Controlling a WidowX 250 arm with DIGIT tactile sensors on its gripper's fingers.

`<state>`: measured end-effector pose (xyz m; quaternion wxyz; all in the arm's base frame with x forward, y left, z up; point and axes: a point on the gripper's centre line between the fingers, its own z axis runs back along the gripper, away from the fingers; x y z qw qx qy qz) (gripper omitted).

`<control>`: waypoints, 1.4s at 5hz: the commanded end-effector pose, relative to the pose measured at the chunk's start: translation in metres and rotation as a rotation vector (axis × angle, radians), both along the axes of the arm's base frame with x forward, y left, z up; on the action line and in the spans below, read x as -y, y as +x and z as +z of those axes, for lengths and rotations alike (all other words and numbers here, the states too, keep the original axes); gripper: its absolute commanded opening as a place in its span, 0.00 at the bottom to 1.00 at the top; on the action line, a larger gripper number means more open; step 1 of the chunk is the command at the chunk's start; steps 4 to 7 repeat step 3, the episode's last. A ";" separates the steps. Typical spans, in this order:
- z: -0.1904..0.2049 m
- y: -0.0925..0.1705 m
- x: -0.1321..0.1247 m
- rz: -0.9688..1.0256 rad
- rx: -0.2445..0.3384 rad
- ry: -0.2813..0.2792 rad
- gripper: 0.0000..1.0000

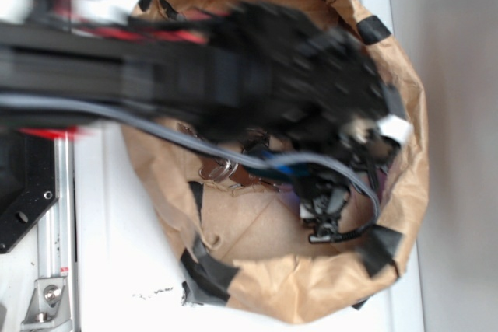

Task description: Grab the plastic pickle.

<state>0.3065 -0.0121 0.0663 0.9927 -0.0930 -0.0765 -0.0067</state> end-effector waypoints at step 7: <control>0.090 -0.015 -0.026 -0.023 0.104 0.058 0.00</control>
